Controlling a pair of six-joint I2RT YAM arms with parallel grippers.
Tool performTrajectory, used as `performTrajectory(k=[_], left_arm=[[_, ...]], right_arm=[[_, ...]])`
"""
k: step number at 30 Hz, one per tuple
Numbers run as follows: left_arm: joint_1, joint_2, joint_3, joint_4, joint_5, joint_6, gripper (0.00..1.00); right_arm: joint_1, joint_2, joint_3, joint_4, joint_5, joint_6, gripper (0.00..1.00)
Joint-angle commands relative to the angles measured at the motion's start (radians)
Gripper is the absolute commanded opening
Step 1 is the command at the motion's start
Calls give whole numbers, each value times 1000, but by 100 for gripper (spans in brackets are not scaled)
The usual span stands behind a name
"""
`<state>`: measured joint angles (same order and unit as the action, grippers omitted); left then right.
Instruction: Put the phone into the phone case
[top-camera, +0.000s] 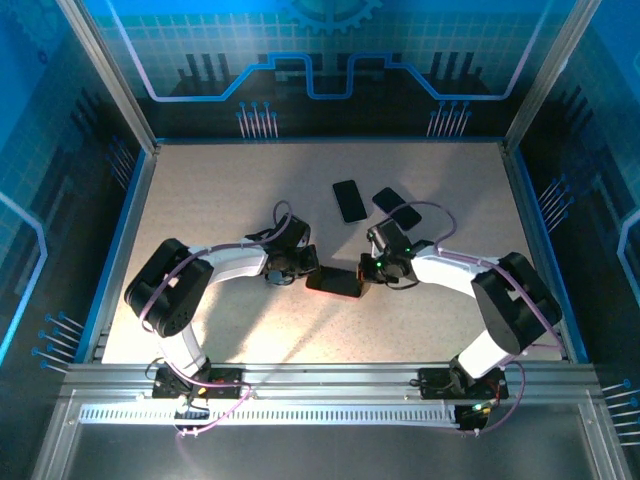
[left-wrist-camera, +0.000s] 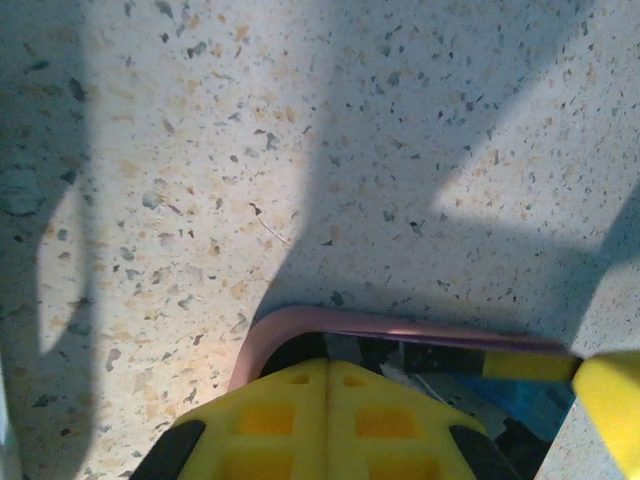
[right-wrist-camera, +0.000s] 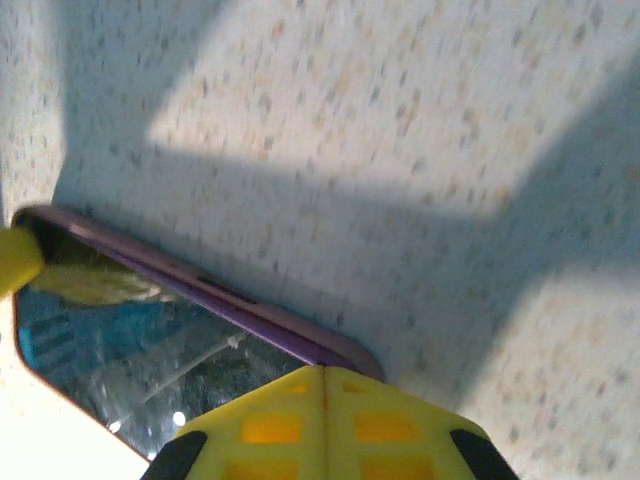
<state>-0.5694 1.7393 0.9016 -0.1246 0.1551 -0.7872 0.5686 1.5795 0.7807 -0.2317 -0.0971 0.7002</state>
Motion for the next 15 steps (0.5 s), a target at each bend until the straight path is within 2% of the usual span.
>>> performTrajectory(k=[1, 5, 9, 15], left_arm=[[-6, 46, -35, -165, -38, 8, 2], [-6, 20, -41, -173, -54, 9, 2], [-7, -27, -41, -173, -64, 9, 2], [-7, -106, -36, -224, -95, 11, 3]], right_arm=[[54, 19, -70, -265, -114, 35, 0], [53, -19, -51, -286, -113, 26, 0], [24, -44, 30, -347, -89, -50, 0], [-20, -6, 160, -397, -136, -158, 0]])
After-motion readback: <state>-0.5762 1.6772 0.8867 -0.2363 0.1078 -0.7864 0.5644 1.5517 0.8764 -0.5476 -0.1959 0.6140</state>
